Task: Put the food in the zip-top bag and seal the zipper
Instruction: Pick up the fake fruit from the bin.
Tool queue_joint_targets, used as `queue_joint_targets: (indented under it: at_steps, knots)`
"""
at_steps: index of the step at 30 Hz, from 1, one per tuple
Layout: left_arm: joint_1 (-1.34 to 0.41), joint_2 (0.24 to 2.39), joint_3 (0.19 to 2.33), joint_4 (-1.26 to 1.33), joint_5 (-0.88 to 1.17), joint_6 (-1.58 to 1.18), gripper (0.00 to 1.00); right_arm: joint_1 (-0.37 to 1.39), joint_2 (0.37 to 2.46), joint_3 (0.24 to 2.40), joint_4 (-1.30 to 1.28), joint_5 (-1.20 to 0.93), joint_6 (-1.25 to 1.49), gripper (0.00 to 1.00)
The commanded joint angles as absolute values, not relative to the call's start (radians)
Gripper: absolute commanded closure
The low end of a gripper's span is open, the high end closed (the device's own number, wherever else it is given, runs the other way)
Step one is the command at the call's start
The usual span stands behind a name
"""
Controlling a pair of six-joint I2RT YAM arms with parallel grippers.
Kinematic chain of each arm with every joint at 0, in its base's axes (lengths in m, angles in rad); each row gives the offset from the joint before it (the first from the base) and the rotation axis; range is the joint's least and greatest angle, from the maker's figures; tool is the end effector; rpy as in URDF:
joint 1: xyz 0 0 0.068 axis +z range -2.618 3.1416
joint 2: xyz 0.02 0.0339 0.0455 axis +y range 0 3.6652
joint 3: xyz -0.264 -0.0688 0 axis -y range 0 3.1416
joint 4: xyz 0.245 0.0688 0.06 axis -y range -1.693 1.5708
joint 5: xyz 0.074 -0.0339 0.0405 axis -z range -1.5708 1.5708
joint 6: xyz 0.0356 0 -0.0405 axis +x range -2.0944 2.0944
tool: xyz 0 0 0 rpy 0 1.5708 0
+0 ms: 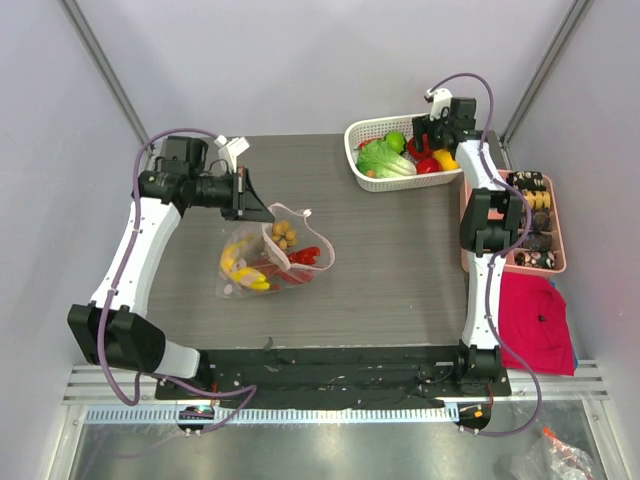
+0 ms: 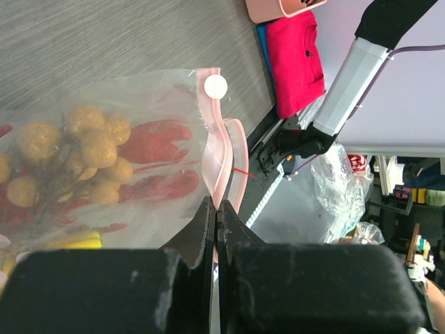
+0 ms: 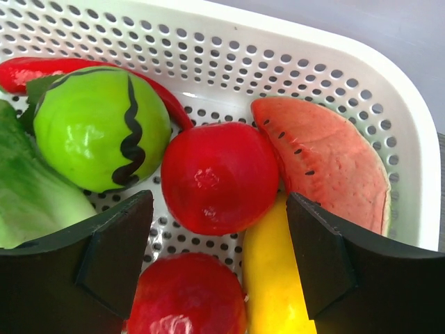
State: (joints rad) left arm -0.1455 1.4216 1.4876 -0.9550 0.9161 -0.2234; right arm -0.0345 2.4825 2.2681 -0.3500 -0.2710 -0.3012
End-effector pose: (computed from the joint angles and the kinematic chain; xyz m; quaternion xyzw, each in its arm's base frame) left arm 0.2745 -0.0688 0.3763 0.1148 0.8504 -0.4647 0.2183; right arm 0.5724 -0.0102 0.2237 -0.1800 0.8516 0.0369 0.4909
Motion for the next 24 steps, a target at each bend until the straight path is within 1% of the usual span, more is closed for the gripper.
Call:
queue_joint_targets:
  at_steps: [1,8,13,15,16,17,19,20,22,23,24]
  knots:
    - [-0.141,1.433,1.486,-0.948,0.928,-0.204,1.0,-0.029,2.506,2.283,-0.245,-0.252,-0.276,0.18]
    - [-0.14,1.433,1.486,-0.959,0.925,-0.196,1.0,-0.029,2.548,2.279,-0.23,-0.247,-0.281,0.18]
    - [-0.14,1.439,1.491,-0.962,0.922,-0.193,1.0,-0.021,2.556,2.283,-0.229,-0.242,-0.291,0.13]
    - [-0.14,1.442,1.494,-0.959,0.922,-0.196,1.0,-0.021,2.557,2.286,-0.227,-0.241,-0.291,0.16]
    - [-0.14,1.445,1.497,-0.96,0.92,-0.196,1.0,-0.021,2.553,2.287,-0.227,-0.241,-0.291,0.2]
    - [-0.141,1.447,1.5,-0.962,0.92,-0.196,1.0,-0.021,2.548,2.286,-0.227,-0.242,-0.29,0.32]
    - [-0.14,1.447,1.511,-0.965,0.919,-0.195,1.0,-0.021,2.534,2.28,-0.227,-0.242,-0.284,0.43]
    - [-0.141,1.448,1.514,-0.968,0.919,-0.195,1.0,-0.021,2.511,2.276,-0.226,-0.242,-0.279,0.53]
    - [-0.14,1.45,1.526,-0.969,0.919,-0.195,1.0,-0.021,2.484,2.269,-0.224,-0.241,-0.275,0.61]
    - [-0.141,1.45,1.529,-0.971,0.919,-0.196,1.0,-0.023,2.453,2.267,-0.222,-0.236,-0.272,0.67]
    - [-0.14,1.451,1.532,-0.968,0.92,-0.198,1.0,-0.023,2.435,2.266,-0.222,-0.235,-0.267,0.69]
